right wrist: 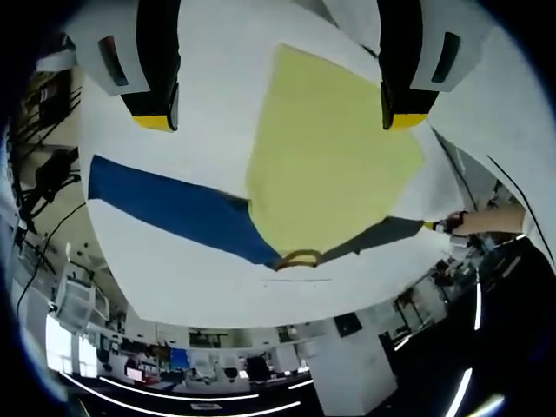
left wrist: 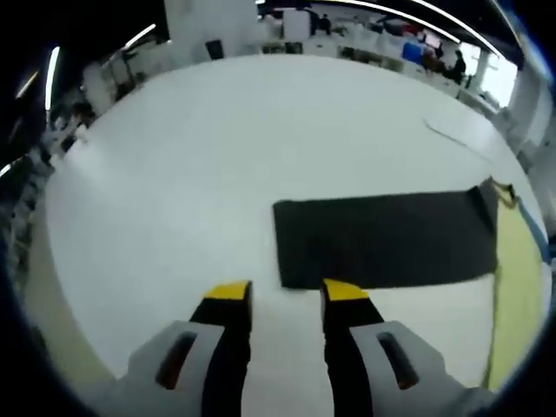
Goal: Fold the garment on the visible template until the final outline fits inside the template.
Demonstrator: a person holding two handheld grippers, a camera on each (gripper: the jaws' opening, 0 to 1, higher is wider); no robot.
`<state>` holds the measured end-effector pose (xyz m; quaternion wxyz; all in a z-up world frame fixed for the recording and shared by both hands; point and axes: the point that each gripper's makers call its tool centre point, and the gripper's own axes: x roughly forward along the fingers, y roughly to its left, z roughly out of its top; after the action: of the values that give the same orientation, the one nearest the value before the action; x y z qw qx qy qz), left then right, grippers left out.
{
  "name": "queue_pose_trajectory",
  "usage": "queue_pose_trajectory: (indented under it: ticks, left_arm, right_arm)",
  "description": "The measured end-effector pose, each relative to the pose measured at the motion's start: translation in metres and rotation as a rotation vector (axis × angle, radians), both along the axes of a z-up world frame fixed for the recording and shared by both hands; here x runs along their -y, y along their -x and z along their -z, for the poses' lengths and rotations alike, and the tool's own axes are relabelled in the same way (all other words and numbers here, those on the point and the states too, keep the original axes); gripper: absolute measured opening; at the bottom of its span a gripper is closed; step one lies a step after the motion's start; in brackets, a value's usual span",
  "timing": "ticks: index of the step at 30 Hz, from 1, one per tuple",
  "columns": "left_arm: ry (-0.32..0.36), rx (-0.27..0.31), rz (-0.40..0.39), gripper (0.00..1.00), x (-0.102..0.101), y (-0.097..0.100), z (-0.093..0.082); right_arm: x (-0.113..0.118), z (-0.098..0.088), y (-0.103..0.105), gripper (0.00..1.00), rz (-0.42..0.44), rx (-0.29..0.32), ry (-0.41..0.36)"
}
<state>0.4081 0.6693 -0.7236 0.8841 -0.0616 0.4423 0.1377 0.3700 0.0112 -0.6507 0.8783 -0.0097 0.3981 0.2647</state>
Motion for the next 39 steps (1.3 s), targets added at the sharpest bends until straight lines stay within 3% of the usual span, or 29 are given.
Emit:
queue_pose_trajectory:
  ticks: [4,7,16,22,29,33,39]
  left_arm:
    - [0.021,0.022,0.016,0.31,0.013,0.006,-0.007]
    - [0.056,0.015,0.099,0.35,0.033,0.01,-0.009]
    - [0.086,0.017,0.184,0.45,0.064,0.021,-0.012]
    - [0.099,-0.002,0.281,0.57,0.093,0.022,-0.01]
    - [0.152,0.017,0.356,0.63,0.13,0.023,-0.021]
    - [0.182,0.018,0.436,0.73,0.155,0.028,-0.032]
    - [0.227,0.032,0.518,0.8,0.19,0.038,-0.051]
  right_arm:
    - [-0.002,-0.002,-0.004,0.97,-0.011,0.01,-0.007]
    - [-0.002,-0.004,-0.007,0.97,-0.016,0.02,-0.009]
    - [0.005,-0.005,-0.005,0.97,-0.023,0.02,0.001]
    - [0.01,-0.005,0.001,0.97,-0.015,0.015,0.004]
    - [0.015,-0.005,0.008,0.97,-0.013,0.011,0.007]
    - [0.016,-0.005,0.012,0.97,-0.011,0.009,0.006]
    - [0.017,-0.003,0.019,0.97,-0.017,-0.003,0.002]
